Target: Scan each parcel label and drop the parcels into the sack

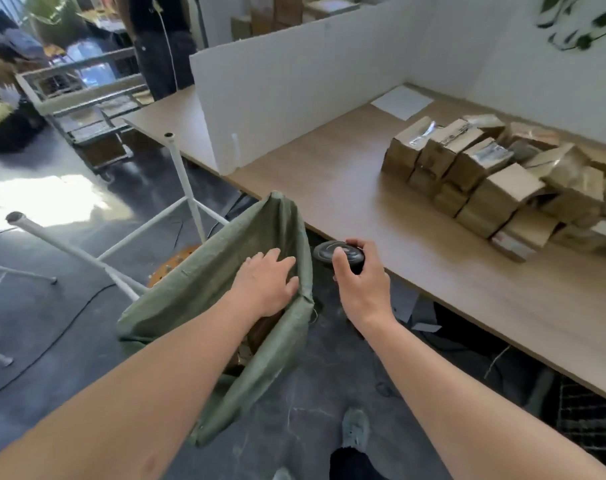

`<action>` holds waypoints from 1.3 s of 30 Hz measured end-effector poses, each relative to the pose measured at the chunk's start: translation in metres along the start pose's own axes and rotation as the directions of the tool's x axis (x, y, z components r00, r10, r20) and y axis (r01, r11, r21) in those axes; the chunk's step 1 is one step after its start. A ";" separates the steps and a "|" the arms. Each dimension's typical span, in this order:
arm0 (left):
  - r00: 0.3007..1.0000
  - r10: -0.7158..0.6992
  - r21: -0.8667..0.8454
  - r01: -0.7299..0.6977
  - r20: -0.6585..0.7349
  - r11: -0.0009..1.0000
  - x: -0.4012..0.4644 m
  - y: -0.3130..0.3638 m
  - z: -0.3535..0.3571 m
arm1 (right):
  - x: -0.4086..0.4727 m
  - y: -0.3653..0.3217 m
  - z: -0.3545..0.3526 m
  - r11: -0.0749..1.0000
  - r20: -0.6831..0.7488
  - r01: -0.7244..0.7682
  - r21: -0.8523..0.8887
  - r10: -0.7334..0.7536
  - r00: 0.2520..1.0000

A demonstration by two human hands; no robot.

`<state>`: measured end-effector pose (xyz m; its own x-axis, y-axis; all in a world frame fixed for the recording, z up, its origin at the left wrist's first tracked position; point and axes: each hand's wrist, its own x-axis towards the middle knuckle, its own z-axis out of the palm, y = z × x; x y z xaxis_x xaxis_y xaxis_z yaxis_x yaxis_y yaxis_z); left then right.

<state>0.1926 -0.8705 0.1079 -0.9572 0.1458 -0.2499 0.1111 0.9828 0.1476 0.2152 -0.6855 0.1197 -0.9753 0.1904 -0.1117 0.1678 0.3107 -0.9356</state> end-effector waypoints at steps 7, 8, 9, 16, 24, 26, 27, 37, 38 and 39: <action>0.977 0.212 0.075 -0.210 -0.019 0.975 0.015 0.097 -0.025 | -0.015 0.006 -0.093 1.000 -0.244 0.012 -0.008 -0.014 0.970; 0.971 0.236 0.082 -0.234 -0.020 0.969 0.018 0.112 -0.028 | -0.015 0.009 -0.107 1.000 -0.263 0.012 -0.009 -0.014 0.965; 0.964 0.267 0.090 -0.264 -0.019 0.960 0.020 0.131 -0.031 | -0.015 0.012 -0.123 1.000 -0.286 0.010 -0.009 -0.012 0.958; 0.914 0.405 0.078 -0.402 -0.021 0.912 0.044 0.273 -0.040 | -0.007 0.040 -0.242 1.000 -0.399 -0.014 0.008 0.016 0.917; 0.875 0.483 0.112 -0.479 -0.017 0.871 0.078 0.414 -0.023 | 0.021 0.086 -0.369 0.999 -0.424 -0.047 0.002 0.044 0.905; 0.873 0.488 0.111 -0.485 0.004 0.867 0.090 0.440 -0.018 | 0.032 0.098 -0.394 0.998 -0.436 -0.063 0.013 0.063 0.898; 0.871 0.492 0.110 -0.490 0.014 0.865 0.098 0.452 -0.016 | 0.037 0.101 -0.404 0.997 -0.438 -0.072 0.029 0.077 0.896; 0.848 0.522 0.095 -0.530 0.091 0.843 0.217 0.540 0.008 | 0.137 0.149 -0.469 0.983 -0.467 -0.164 0.082 0.184 0.865; 0.845 0.525 0.092 -0.533 0.103 0.841 0.233 0.547 0.012 | 0.152 0.154 -0.473 0.980 -0.470 -0.176 0.089 0.198 0.860; 0.843 0.525 0.086 -0.535 0.116 0.840 0.249 0.553 0.016 | 0.167 0.159 -0.477 0.978 -0.472 -0.188 0.093 0.210 0.856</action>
<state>0.0194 -0.2890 0.1123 -0.7179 0.6520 -0.2441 0.6286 0.7577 0.1752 0.1471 -0.1605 0.1120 -0.7325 0.6675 -0.1338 0.3344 0.1815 -0.9248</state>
